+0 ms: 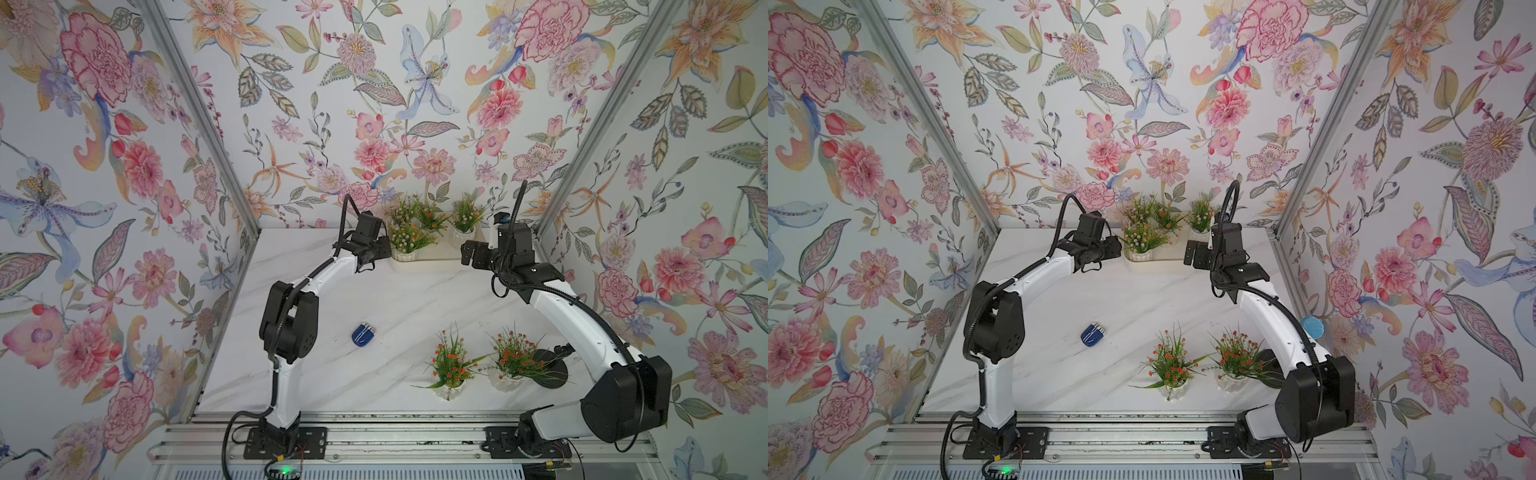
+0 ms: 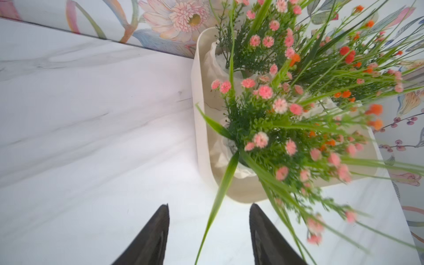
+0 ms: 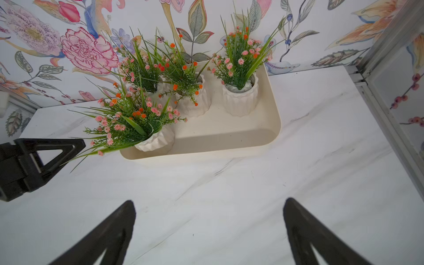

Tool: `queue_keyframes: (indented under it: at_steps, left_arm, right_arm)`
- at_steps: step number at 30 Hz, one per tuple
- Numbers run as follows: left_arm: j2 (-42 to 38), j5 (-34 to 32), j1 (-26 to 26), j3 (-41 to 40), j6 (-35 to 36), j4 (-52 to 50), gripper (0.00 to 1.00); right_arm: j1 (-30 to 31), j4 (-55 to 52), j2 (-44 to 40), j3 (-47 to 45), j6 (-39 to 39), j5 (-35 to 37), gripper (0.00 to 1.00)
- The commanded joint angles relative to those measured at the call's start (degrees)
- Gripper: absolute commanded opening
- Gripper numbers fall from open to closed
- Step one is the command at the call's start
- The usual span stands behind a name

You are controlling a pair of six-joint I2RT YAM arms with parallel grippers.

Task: Put the potted gypsophila into the storage box
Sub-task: Place the baby's breath potted plant at the storage box.

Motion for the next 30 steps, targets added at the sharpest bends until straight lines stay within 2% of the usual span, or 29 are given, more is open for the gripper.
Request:
queue_keyframes:
  at_steps: [1,5,8,13,20,25,30]
  left_arm:
    - [-9.7,-2.8,-0.2,-10.0,-1.6,7.8,0.61]
    - [-16.6,-4.1,-2.5,-18.5,-2.0,5.6,0.63]
    - [-20.8,-4.7,-6.7,-23.4,-1.6,2.1,0.65]
    - [-27.7,-4.5,-16.5,-32.0,-1.8,-2.4,0.66]
    - [-35.7,-2.8,-30.4,-42.5,-10.1,-2.7,0.67]
    - [-36.2,-4.1,-39.6,-44.3,-16.1,-2.3,0.67]
    - [-30.6,-5.3,-43.9,-40.4,-16.1,-6.2,0.67]
  right_arm:
    - [0.8,-1.4,-4.3,-3.2,1.4,0.3,1.0]
    - [2.3,-3.2,-8.9,-7.1,1.7,0.3,1.0]
    - [4.5,-5.1,-12.7,-9.5,1.8,0.9,1.0]
    - [9.6,-7.6,-20.0,-14.0,2.5,3.9,1.0]
    - [15.2,-9.5,-29.2,-20.5,6.4,6.8,1.0]
    - [18.7,-12.9,-33.7,-22.7,8.9,9.4,1.0]
    - [22.2,-17.3,-39.0,-23.3,11.0,13.0,1.0]
